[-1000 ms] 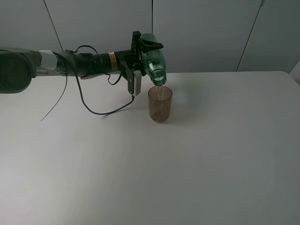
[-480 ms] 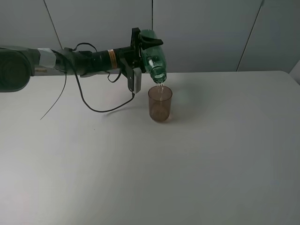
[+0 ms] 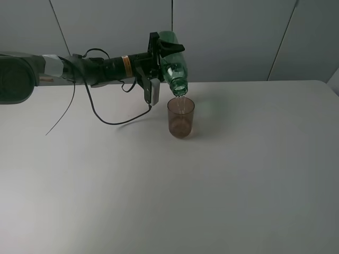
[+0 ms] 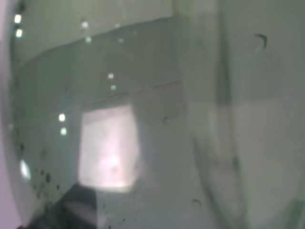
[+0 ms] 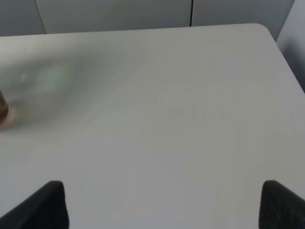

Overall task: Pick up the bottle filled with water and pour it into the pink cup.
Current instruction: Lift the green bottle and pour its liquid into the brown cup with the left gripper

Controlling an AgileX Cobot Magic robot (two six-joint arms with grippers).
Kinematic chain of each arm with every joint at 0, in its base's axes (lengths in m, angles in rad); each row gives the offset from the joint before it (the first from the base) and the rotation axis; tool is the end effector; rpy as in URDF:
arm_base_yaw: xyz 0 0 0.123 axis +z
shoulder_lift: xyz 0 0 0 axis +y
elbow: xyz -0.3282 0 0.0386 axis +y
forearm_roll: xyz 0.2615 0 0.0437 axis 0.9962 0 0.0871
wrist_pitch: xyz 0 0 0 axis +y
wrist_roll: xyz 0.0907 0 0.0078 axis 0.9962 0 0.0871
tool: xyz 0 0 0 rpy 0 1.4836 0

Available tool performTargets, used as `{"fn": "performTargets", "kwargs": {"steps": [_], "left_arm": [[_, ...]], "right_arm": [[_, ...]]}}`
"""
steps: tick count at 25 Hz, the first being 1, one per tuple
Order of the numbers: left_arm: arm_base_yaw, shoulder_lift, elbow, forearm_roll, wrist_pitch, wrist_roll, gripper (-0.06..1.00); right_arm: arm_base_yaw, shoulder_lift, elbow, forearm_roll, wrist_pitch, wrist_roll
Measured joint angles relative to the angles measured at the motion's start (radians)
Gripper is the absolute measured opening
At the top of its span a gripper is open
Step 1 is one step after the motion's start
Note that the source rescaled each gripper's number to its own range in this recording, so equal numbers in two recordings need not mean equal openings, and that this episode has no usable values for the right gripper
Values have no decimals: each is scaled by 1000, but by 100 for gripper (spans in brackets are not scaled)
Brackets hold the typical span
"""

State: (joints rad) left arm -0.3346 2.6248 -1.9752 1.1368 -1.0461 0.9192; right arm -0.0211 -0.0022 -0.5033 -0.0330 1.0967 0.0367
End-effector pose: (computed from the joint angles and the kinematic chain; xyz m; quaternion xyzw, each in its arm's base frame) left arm 0.5389 -0.2630 0.1319 0.6915 0.0373 0.1981 0.6936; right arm -0.0411 -0.0018 0.2817 0.0259 0.8606 -0.0125 0.5085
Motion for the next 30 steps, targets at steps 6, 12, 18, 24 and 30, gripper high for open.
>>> {"fn": "performTargets", "kwargs": {"steps": [6, 12, 18, 24, 30], "left_arm": [[-4, 0, -9, -2, -24, 24, 1], [-4, -19, -11, 0, -35, 44, 1], [-4, -22, -13, 23, -42, 92, 1], [-4, -26, -13, 47, -44, 132, 1], [-4, -28, -13, 52, -53, 196, 1]], "right_arm": [[0, 0, 0, 0, 0, 0], [0, 0, 0, 0, 0, 0], [0, 0, 0, 0, 0, 0], [0, 0, 0, 0, 0, 0], [0, 0, 0, 0, 0, 0]]}}
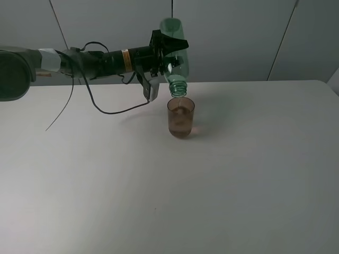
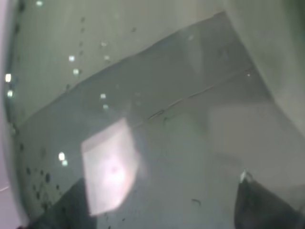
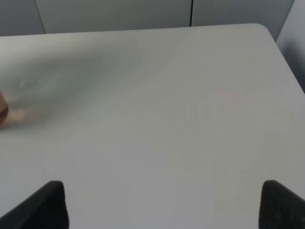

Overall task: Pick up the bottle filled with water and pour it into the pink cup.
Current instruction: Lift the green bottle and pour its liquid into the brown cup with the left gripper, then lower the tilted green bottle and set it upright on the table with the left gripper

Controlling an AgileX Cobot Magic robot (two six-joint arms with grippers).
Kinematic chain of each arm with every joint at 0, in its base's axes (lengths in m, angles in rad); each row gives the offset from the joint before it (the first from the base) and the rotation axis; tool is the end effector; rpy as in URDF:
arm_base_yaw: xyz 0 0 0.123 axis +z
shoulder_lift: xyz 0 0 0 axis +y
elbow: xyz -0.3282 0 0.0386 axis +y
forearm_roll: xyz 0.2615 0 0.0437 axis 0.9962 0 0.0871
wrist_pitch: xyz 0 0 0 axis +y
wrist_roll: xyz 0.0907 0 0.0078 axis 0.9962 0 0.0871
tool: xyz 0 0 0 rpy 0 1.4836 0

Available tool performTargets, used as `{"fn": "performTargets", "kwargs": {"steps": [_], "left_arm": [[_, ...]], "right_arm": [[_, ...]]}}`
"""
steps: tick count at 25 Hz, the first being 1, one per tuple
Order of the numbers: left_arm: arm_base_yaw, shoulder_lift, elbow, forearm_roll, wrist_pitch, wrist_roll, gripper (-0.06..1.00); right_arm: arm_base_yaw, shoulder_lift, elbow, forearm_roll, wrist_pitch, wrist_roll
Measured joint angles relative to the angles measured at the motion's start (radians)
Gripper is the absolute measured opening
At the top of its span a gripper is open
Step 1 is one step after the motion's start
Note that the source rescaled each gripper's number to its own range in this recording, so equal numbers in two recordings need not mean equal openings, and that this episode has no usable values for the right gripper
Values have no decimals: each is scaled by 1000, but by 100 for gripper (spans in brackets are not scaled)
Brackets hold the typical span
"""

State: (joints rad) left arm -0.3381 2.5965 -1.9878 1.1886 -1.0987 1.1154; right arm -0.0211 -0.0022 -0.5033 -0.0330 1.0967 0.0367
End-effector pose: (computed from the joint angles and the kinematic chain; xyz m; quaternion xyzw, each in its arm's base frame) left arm 0.5328 -0.2670 0.1520 0.6807 -0.0768 0.2632 0.6793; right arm -0.0411 -0.0018 0.2817 0.0259 0.8606 -0.0125 0.5085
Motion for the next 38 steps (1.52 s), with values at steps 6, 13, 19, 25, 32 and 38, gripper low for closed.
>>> {"fn": "performTargets", "kwargs": {"steps": [6, 13, 19, 25, 32, 38], "left_arm": [[-3, 0, 0, 11, -6, 60, 1], [-17, 0, 0, 25, -12, 115, 1], [-24, -4, 0, 27, -13, 144, 1], [-24, -13, 0, 29, -13, 147, 1], [-30, -22, 0, 29, -2, 84, 1], [-28, -27, 3, 36, 94, -329, 1]], "right_arm": [[0, 0, 0, 0, 0, 0], [0, 0, 0, 0, 0, 0], [0, 0, 0, 0, 0, 0], [0, 0, 0, 0, 0, 0], [0, 0, 0, 0, 0, 0], [0, 0, 0, 0, 0, 0]]}}
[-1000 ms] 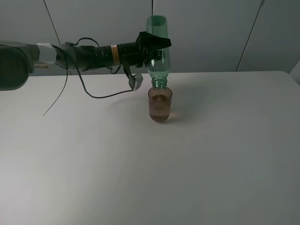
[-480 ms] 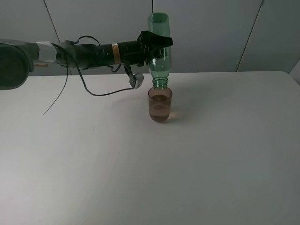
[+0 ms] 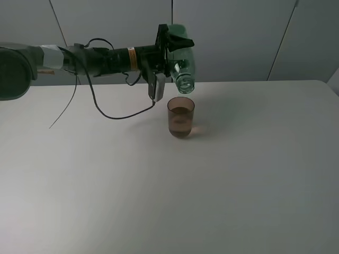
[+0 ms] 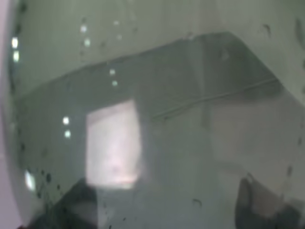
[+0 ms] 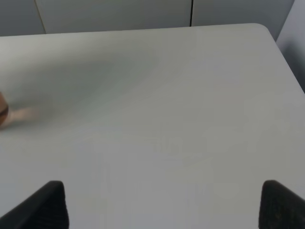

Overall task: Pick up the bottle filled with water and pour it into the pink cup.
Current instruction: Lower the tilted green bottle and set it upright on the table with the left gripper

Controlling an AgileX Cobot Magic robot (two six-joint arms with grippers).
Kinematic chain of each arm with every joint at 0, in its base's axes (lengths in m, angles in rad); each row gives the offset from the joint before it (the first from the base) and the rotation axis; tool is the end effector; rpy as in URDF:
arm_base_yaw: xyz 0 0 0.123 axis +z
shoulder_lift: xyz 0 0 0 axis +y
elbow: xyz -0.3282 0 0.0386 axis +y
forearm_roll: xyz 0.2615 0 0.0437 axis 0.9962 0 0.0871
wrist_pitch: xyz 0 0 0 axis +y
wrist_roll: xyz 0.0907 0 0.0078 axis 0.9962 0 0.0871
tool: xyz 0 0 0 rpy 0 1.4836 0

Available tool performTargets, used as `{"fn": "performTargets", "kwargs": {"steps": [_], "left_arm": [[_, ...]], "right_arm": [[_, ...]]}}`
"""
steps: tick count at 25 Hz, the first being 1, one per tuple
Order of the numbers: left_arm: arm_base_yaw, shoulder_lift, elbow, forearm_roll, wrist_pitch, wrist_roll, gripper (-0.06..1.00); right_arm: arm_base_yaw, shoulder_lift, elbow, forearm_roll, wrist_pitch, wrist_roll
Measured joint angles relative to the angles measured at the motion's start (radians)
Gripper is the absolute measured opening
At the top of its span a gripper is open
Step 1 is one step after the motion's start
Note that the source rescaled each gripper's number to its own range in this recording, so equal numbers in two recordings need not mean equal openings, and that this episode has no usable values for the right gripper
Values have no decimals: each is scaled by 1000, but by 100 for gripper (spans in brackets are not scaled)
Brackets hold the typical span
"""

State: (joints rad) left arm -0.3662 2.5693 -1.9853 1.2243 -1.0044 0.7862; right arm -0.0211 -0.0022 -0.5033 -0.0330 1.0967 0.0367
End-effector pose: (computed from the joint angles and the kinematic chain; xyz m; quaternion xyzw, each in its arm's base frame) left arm 0.5293 -0.2803 0.1601 0.7076 0.0350 0.1666 0.6858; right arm -0.0411 -0.0018 0.2817 0.0259 0.8606 -0.0125 0.5085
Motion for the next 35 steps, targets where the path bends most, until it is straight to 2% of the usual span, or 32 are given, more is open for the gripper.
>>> {"fn": "performTargets", "kwargs": {"steps": [6, 8, 10, 12, 14, 16, 18, 22, 25, 29, 35], "left_arm": [[21, -91, 164, -73, 108, -554, 1], [30, -145, 245, -114, 125, -807, 1], [40, -194, 306, -146, 141, -985, 1], [49, -263, 382, -218, 171, -1145, 1], [62, -333, 465, -343, 240, -1221, 1], [78, -411, 576, -504, 284, -1223, 1], [97, -479, 689, -643, 301, -1167, 1], [113, -598, 923, -930, 298, -923, 1], [121, -648, 1069, -1119, 205, -778, 1], [152, -661, 1212, -1242, 68, -747, 1], [166, -657, 1299, -1277, -88, -768, 1]], "right_arm": [[0, 0, 0, 0, 0, 0], [0, 0, 0, 0, 0, 0], [0, 0, 0, 0, 0, 0], [0, 0, 0, 0, 0, 0], [0, 0, 0, 0, 0, 0], [0, 0, 0, 0, 0, 0], [0, 0, 0, 0, 0, 0], [0, 0, 0, 0, 0, 0], [0, 0, 0, 0, 0, 0], [0, 0, 0, 0, 0, 0], [0, 0, 0, 0, 0, 0]]}}
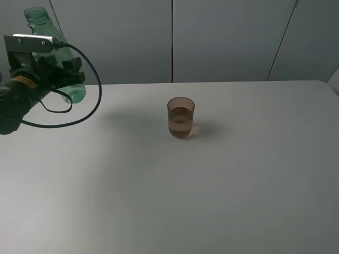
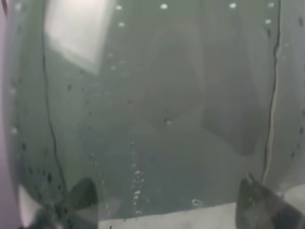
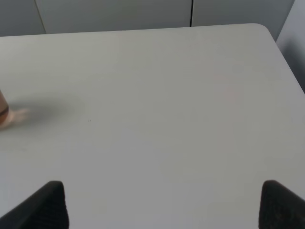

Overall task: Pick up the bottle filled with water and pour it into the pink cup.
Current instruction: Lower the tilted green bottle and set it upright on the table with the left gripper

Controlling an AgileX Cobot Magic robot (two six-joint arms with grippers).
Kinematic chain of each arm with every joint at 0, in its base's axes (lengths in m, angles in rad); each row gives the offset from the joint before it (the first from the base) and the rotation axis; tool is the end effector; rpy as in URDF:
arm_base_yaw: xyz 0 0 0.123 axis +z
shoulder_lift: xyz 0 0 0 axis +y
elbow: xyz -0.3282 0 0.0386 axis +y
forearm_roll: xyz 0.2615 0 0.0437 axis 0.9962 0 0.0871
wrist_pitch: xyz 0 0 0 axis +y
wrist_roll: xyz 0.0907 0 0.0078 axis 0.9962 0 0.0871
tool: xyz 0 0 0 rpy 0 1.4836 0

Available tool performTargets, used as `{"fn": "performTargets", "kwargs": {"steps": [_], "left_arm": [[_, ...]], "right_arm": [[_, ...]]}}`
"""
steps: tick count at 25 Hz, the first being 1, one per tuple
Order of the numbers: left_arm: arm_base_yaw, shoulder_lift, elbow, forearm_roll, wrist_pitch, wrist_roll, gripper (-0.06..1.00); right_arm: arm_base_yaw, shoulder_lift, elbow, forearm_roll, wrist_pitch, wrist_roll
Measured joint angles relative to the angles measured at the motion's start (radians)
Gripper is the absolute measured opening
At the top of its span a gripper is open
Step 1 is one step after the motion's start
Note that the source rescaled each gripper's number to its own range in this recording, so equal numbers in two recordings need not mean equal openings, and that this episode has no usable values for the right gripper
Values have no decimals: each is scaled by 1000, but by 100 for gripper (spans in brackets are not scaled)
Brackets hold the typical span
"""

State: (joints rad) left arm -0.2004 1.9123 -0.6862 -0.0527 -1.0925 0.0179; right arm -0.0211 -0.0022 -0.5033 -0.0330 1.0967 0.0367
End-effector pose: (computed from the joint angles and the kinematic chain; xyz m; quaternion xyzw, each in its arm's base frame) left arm 0.3601 -0.0688 0.1836 0.0540 0.7215 -0.0544 0.6882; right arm -0.0411 -0.0018 0.2817 0.0259 0.8606 -0.0125 0.5085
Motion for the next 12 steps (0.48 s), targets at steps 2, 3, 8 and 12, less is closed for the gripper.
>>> {"fn": "performTargets", "kwargs": {"steps": [2, 3, 8, 12], "left_arm": [[0, 30, -3, -1, -18, -7, 1], [0, 48, -9, -1, -24, -18, 1], [0, 153, -63, -1, -32, -55, 1], [0, 214, -87, 1, -44, -59, 1]], "right_arm": [[0, 0, 0, 0, 0, 0], [0, 0, 0, 0, 0, 0], [0, 0, 0, 0, 0, 0], [0, 0, 0, 0, 0, 0]]}}
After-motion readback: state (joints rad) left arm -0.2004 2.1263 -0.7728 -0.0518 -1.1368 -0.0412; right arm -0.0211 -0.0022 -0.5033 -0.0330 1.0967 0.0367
